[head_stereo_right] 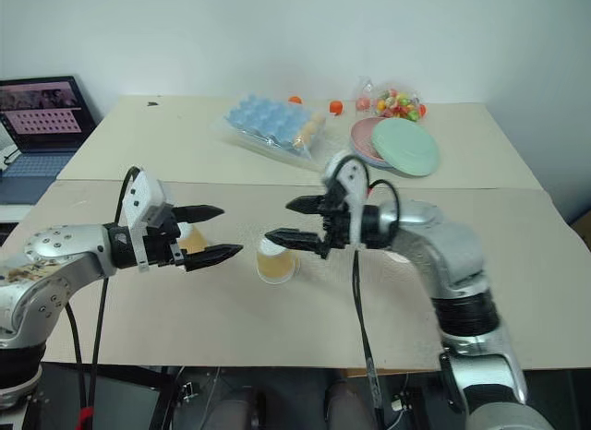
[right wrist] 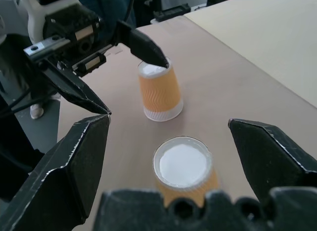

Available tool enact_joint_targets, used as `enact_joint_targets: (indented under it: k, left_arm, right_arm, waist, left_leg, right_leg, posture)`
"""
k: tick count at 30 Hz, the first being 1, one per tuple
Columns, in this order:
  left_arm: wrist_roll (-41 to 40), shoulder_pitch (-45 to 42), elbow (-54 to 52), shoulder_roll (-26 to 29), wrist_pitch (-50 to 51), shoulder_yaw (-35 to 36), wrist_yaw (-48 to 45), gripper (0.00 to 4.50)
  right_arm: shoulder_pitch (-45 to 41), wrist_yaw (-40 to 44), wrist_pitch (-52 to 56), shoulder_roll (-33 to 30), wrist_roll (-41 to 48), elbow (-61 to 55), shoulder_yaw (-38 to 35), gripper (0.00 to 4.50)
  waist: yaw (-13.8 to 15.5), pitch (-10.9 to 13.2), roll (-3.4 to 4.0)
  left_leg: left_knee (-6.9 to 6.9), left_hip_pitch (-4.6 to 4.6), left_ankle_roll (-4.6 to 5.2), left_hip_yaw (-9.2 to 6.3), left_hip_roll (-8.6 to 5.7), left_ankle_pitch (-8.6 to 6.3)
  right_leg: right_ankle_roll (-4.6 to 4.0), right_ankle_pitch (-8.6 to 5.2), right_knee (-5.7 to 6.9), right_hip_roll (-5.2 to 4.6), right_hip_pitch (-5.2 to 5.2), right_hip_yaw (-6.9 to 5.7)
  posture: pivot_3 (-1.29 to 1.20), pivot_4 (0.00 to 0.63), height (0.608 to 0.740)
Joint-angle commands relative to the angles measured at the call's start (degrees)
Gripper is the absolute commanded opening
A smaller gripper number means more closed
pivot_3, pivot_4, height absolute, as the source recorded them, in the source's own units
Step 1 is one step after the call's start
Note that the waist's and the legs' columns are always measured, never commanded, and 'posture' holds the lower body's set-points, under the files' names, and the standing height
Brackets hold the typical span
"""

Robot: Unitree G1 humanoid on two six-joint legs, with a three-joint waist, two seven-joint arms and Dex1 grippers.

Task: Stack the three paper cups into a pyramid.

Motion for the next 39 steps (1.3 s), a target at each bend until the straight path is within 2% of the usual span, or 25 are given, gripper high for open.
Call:
enact_joint_targets:
  k: [1,5,7,11,16,21,27,39]
  left_arm:
    - [-0.1,-1.9,-0.1,0.3,-1.2,-0.5,-1.7,4.50]
    - [-0.7,-3.8,1.0,-0.2,-1.0,-1.1,-2.5,4.50]
    - [-0.5,-5.1,2.3,-0.6,-1.2,-1.8,-3.2,4.50]
    - [0.5,-7.2,4.4,-1.5,-1.9,-3.7,-4.5,4.50]
    - [0.6,-9.1,5.4,-2.5,-1.7,-5.0,-5.2,4.50]
    - [0.4,-9.6,5.4,-2.4,-1.4,-4.8,-5.4,4.50]
    - [0.0,-9.9,4.4,-2.0,-0.6,-4.3,-5.0,4.50]
    - [-0.8,-7.7,2.2,-0.7,0.3,-2.2,-3.6,4.50]
  right_arm:
    - [2.7,-1.8,3.0,-6.6,2.6,-4.8,-8.5,4.47]
    - [10.5,-7.0,3.6,-12.5,0.0,-7.7,-15.6,4.47]
    - [17.7,-10.5,3.0,-13.9,-2.9,-9.0,-21.2,4.47]
    - [29.1,-13.7,-1.2,-12.8,-6.3,-9.7,-28.5,4.47]
    - [36.6,-14.7,-8.4,-9.0,-8.9,-7.5,-29.5,4.47]
    - [35.4,-15.1,-15.3,-5.7,-11.3,-1.4,-25.5,4.47]
    - [31.8,-14.1,-23.0,-5.1,-15.4,6.3,-19.4,4.47]
    - [22.3,-10.9,-27.5,-6.1,-18.1,15.9,-13.0,4.47]
  waist:
    - [-0.1,0.0,0.00]
    - [0.0,0.0,-0.02]
    - [0.0,0.0,-0.02]
    - [0.0,0.0,-0.01]
    - [-0.6,0.0,-0.02]
    - [-0.9,0.0,0.02]
    - [-1.0,0.0,0.02]
    - [-0.5,0.0,0.02]
  left_leg:
    - [-0.01,0.00,0.00,0.01,0.00,0.00]
    - [-0.06,-0.03,0.02,0.01,0.00,-0.01]
    - [-0.04,-0.06,0.02,0.04,-0.04,-0.01]
    - [-0.03,-0.07,0.02,0.06,-0.05,-0.01]
    - [-0.03,0.09,0.02,0.15,0.01,-0.01]
    - [-0.02,0.16,0.01,0.27,0.03,0.00]
    - [0.00,0.18,0.01,0.31,0.05,0.00]
    - [-0.01,0.14,0.01,0.29,0.05,0.00]
  right_leg:
    - [0.01,0.00,-0.03,0.00,0.01,0.01]
    - [0.03,-0.03,-0.09,0.01,0.01,-0.03]
    - [0.04,-0.03,-0.08,-0.03,0.01,0.01]
    - [0.09,-0.06,-0.08,-0.03,0.02,0.03]
    - [0.44,-0.26,-0.05,0.06,0.13,0.16]
    - [0.48,-0.27,0.07,0.11,0.10,0.34]
    - [0.46,-0.25,0.06,0.13,0.10,0.37]
    - [0.29,-0.14,0.04,0.14,0.07,0.34]
  posture:
    - [0.00,0.150,0.736]
    - [0.00,0.150,0.736]
    - [0.00,0.150,0.736]
    - [0.00,0.150,0.736]
    - [0.00,0.150,0.736]
    - [0.00,0.150,0.736]
    - [0.00,0.150,0.736]
    - [0.00,0.150,0.736]
